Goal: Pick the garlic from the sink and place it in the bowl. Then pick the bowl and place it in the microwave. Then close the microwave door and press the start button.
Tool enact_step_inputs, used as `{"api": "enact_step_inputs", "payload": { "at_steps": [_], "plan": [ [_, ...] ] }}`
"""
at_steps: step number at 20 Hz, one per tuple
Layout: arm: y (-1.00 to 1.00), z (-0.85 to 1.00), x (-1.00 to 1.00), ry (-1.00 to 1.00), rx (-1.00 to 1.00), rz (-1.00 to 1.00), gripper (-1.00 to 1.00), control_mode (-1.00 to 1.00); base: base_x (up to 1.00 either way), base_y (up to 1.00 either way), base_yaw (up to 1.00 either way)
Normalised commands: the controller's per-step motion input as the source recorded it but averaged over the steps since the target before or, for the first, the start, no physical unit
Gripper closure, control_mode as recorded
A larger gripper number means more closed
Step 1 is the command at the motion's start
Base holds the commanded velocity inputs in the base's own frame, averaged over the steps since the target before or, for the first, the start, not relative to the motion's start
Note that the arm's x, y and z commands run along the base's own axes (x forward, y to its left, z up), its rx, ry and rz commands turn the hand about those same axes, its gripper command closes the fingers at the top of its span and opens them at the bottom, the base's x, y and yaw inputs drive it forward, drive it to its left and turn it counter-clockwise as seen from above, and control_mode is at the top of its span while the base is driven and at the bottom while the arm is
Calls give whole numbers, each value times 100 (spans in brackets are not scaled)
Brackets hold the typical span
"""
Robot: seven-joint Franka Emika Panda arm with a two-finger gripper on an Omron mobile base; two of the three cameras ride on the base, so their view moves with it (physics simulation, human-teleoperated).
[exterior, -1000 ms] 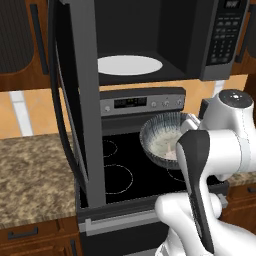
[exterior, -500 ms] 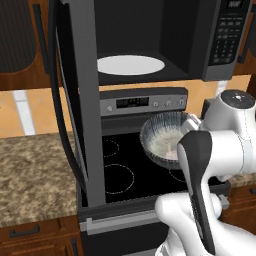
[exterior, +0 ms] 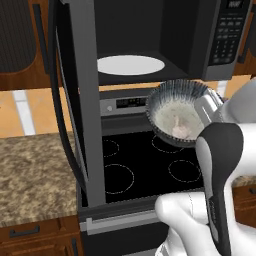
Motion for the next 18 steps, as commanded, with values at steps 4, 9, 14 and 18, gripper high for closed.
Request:
{"api": "enact_step_inputs", "payload": {
  "at_steps": [4, 9, 14, 18],
  "plan": [
    [0, 74, 6, -21, 1, -1, 100, -100, 0, 0, 0],
    [0, 26, 64, -5, 3, 0, 100, -100, 0, 0, 0],
    [9, 21, 73, 0, 0, 1, 100, -100, 0, 0, 0],
    [3, 31, 59, 0, 0, 0, 100, -100, 0, 0, 0]
  ]
}}
